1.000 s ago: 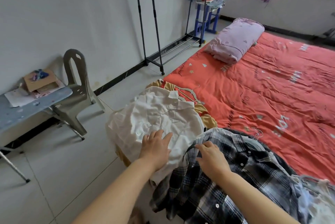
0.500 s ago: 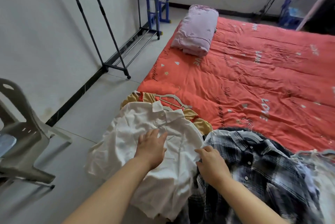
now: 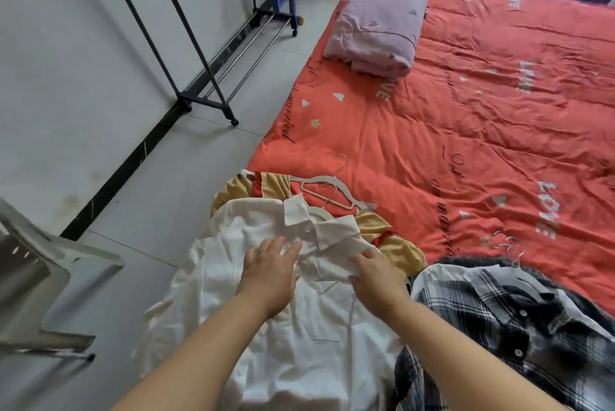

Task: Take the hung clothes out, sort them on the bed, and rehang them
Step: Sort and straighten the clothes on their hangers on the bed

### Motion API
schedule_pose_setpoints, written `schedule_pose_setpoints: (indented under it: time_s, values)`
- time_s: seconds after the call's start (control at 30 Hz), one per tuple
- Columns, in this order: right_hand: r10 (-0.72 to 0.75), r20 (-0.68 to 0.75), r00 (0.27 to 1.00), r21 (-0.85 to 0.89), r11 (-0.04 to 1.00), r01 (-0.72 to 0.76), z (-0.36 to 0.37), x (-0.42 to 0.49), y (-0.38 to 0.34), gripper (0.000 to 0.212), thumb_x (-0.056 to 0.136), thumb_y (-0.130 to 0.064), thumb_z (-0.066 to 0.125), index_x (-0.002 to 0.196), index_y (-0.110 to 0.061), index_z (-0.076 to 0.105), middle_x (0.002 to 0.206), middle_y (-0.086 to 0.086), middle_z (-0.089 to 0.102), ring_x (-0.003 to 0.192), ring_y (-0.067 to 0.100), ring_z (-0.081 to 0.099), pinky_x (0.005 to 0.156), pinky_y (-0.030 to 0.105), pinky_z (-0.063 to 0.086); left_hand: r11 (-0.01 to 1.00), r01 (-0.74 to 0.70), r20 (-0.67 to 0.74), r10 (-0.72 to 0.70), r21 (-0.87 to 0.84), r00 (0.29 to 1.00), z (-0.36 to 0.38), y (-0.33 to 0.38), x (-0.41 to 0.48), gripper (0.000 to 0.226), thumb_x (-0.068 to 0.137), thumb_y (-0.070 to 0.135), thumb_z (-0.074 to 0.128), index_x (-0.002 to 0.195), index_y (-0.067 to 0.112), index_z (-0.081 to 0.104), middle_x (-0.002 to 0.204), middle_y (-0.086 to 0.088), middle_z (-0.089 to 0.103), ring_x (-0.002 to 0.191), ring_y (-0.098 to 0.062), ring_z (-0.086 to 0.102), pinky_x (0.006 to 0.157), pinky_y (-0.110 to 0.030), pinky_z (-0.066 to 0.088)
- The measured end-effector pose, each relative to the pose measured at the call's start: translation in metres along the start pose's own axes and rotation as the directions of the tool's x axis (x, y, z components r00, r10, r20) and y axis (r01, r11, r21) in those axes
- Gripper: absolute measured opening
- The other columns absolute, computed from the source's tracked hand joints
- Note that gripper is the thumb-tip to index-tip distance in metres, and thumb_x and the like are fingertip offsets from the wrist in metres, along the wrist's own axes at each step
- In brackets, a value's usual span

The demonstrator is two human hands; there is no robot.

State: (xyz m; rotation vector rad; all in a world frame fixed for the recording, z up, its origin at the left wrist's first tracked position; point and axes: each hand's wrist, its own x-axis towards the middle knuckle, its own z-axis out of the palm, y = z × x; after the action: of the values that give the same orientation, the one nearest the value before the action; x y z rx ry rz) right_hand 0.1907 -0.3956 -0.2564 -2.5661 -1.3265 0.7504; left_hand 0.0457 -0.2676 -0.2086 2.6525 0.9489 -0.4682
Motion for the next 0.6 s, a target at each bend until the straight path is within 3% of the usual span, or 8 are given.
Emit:
schedule_pose_setpoints:
  time_s: [0.2, 0.33, 0.43, 0.6]
  values:
    - [0.004, -0.126, 0.992, 0.061, 0.998, 0.003, 0.019, 0.084, 0.005, 0.044, 0.089, -0.010, 0.051, 0.132, -0.016, 0.050, 0.122, 0.008, 0.053, 0.110, 0.031, 0.050, 0.090, 0.037, 0.043, 0.998, -0.046, -0.003, 0.046, -0.034, 0.999, 0.030, -0.016, 0.073, 0.056, 0.096, 0.034, 0.043, 0.146, 0.031, 0.017, 0.147, 0.003, 0.024, 0.135, -0.018, 0.020, 0.109, -0.035, 0.015]
    - [0.005, -0.192, 0.981, 0.077, 0.997, 0.010, 0.039, 0.136, 0.006, 0.045, 0.088, -0.010, 0.053, 0.132, -0.015, 0.051, 0.122, 0.010, 0.055, 0.112, 0.034, 0.049, 0.093, 0.041, 0.041, 0.996, -0.061, -0.016, 0.060, -0.069, 0.998, 0.053, -0.025, 0.116, 0.053, 0.095, 0.033, 0.045, 0.142, 0.031, 0.021, 0.144, 0.003, 0.026, 0.134, -0.017, 0.022, 0.107, -0.033, 0.018]
    - [0.044, -0.185, 0.982, 0.061, 0.998, -0.033, 0.057, 0.169, 0.009, 0.038, 0.093, -0.017, 0.049, 0.131, -0.014, 0.051, 0.127, 0.009, 0.054, 0.119, 0.031, 0.044, 0.097, 0.039, 0.035, 0.997, -0.054, -0.017, 0.053, -0.054, 0.998, 0.067, -0.034, 0.145, 0.060, 0.095, 0.037, 0.044, 0.147, 0.029, 0.014, 0.151, 0.000, 0.018, 0.138, -0.018, 0.016, 0.108, -0.035, 0.017]
    - [0.147, -0.213, 0.966, -0.083, 0.982, -0.168, 0.092, 0.197, 0.011, 0.024, 0.095, -0.015, 0.039, 0.110, -0.015, 0.058, 0.113, 0.007, 0.059, 0.109, 0.029, 0.051, 0.087, 0.037, 0.035, 0.998, -0.042, -0.020, 0.041, -0.038, 0.999, 0.083, -0.048, 0.174, 0.066, 0.096, 0.037, 0.042, 0.149, 0.028, 0.003, 0.155, -0.002, 0.005, 0.142, -0.019, 0.005, 0.111, -0.035, 0.013]
